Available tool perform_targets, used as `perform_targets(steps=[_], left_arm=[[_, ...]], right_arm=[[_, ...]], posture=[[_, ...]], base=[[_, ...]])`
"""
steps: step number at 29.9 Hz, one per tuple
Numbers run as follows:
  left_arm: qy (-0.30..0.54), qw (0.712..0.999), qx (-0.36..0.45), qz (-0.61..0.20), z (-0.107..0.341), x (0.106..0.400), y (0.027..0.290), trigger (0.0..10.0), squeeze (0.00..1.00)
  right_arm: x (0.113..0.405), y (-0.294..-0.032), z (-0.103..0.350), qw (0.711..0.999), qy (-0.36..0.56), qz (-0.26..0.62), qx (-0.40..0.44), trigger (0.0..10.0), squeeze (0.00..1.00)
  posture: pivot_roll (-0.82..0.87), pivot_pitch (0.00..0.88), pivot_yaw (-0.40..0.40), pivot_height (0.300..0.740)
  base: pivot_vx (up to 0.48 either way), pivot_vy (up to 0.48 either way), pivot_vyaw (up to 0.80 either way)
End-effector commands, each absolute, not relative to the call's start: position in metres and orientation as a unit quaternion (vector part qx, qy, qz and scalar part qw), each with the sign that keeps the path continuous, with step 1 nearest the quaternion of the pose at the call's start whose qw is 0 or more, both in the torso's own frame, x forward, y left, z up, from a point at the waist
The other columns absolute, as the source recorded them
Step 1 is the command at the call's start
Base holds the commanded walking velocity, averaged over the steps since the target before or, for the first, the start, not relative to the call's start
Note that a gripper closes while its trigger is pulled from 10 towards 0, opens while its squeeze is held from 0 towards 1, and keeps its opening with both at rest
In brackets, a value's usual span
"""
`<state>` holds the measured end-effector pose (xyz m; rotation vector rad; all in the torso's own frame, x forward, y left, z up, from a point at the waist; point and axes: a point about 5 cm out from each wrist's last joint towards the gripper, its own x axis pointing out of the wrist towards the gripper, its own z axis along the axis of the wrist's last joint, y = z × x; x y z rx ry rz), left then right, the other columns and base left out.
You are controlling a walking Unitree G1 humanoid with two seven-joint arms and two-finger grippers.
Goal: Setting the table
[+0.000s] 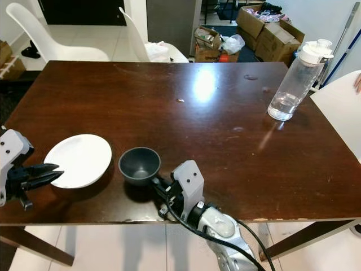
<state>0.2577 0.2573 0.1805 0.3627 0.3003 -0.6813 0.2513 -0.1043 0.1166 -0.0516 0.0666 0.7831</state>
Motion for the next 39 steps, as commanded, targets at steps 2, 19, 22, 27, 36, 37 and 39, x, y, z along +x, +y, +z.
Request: perform_targets(steps=[2,19,22,27,36,37,39], left_arm=[[0.15,0.912,0.179,-0.337,0.178,0.256,0.254,10.0,0.0],[0.134,0.917,0.164,-0.339,0.178,0.256,0.246,10.0,0.0],[0.134,0.917,0.164,-0.339,0.178,0.256,0.245,10.0,0.0],[0.133,0.917,0.161,-0.339,0.178,0.256,0.245,10.0,0.0],[0.125,0.917,0.154,-0.345,0.178,0.259,0.239,10.0,0.0],[0.12,0.92,0.149,-0.343,0.178,0.26,0.237,10.0,0.0],[0.113,0.923,0.142,-0.339,0.179,0.261,0.235,10.0,0.0]], right_arm=[[0.252,-0.105,0.113,0.929,0.026,0.366,-0.049,10.0,0.0],[0.266,-0.111,0.114,0.945,-0.02,0.321,-0.063,10.0,0.95],[0.268,-0.113,0.119,0.949,-0.031,0.31,-0.059,10.0,1.0],[0.27,-0.117,0.132,0.953,-0.061,0.293,-0.043,10.0,1.0],[0.248,-0.109,0.169,0.941,-0.109,0.319,0.003,10.0,0.0],[0.247,-0.109,0.175,0.944,-0.122,0.306,0.009,10.0,0.0],[0.247,-0.111,0.182,0.949,-0.135,0.286,0.011,10.0,0.0]], posture=[[0.03,0.075,0.096,0.74],[0.04,0.077,0.098,0.74],[0.04,0.078,0.098,0.74],[0.03,0.079,0.099,0.74],[0.02,0.082,0.095,0.74],[0.02,0.082,0.095,0.74],[0.02,0.082,0.095,0.74]], base=[[0.0,0.0,0.0],[0.0,0.0,0.0],[0.0,0.0,0.0],[0.0,0.0,0.0],[0.0,0.0,0.0],[0.0,0.0,0.0],[0.0,0.0,0.0]])
